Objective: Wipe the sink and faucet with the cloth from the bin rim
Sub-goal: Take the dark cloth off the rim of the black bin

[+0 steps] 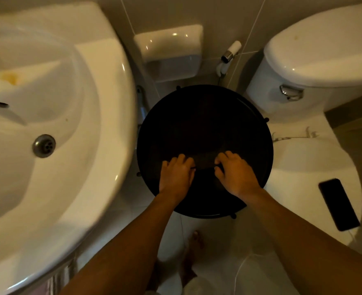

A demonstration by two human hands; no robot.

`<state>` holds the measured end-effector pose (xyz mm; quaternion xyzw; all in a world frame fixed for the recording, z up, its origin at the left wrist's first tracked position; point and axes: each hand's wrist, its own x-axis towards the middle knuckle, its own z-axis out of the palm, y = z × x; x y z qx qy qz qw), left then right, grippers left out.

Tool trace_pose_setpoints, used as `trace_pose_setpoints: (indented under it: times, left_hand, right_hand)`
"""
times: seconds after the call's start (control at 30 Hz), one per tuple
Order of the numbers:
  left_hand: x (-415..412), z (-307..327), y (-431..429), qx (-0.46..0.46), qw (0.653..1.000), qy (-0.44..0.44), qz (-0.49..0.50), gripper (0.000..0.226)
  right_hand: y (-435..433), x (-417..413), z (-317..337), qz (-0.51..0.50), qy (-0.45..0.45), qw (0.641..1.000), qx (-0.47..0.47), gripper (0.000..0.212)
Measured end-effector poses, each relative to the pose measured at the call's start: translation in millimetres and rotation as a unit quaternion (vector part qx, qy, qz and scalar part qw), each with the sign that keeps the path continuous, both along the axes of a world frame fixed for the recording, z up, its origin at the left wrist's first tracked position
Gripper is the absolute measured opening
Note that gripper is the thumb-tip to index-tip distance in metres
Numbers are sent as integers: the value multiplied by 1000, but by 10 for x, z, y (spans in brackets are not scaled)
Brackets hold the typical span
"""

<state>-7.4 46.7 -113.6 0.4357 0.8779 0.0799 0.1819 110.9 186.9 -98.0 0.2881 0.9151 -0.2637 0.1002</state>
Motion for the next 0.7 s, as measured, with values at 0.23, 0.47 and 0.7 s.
trace_pose_setpoints:
  times: [0.23,0.47,0.7]
  left_hand:
    - [-40,788,80,93,993,-65,40,11]
    - [-109,1751,54,144,974,-165,56,7]
    - [-193,2777,65,152,960,-229,44,6]
  right_hand:
    - [177,-88,848,-21,42,998,-51,9]
    - [219,-15,1736,-14,64,997,-43,3]
    - [33,-16,2478,-193,164,956,-146,12]
